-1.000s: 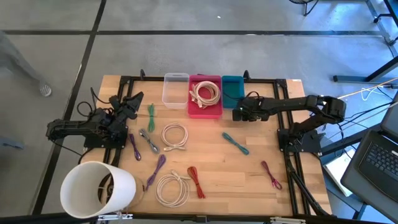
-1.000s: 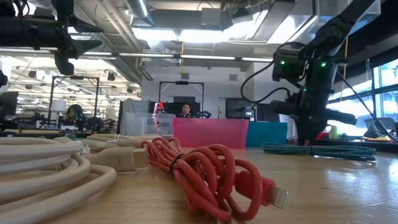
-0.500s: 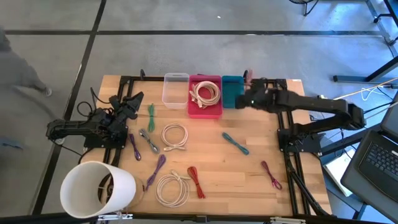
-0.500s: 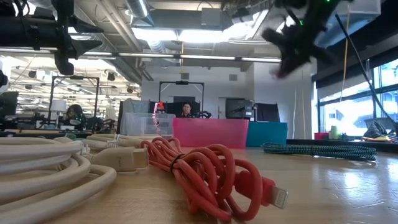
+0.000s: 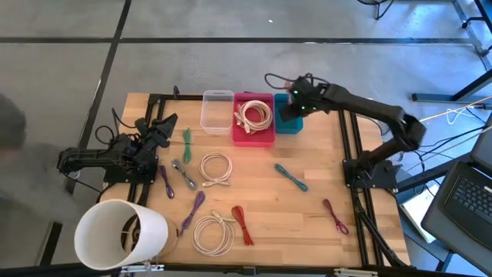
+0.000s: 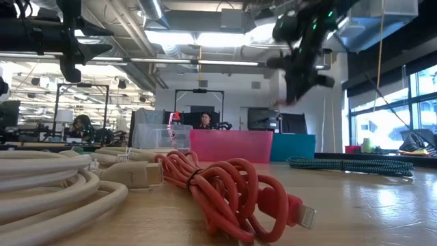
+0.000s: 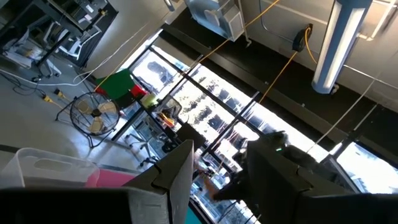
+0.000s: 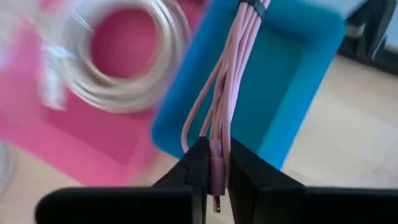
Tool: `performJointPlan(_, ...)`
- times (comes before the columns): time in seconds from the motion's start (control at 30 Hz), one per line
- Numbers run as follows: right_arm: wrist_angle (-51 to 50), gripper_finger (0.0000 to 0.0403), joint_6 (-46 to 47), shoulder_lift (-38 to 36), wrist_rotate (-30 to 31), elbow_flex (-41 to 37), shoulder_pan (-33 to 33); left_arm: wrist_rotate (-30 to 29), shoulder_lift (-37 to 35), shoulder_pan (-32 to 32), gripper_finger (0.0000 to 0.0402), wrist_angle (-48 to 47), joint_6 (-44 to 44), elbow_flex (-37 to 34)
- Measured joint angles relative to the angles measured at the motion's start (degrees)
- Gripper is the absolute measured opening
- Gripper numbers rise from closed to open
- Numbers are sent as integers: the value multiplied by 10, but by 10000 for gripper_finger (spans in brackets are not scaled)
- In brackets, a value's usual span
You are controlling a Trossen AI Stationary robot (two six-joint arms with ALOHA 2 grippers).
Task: Pick & Place USB Port
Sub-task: Put the pink USB cable into the blue bin
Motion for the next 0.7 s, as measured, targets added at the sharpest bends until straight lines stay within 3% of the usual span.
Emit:
performJointPlan(0.37,19,33,-34,119,-66,0,-40,0,0,0,143,0,-4,0)
performJointPlan(0.7,34,33,-16,146,-89,0,-45,0,0,0,143,0,-4,0)
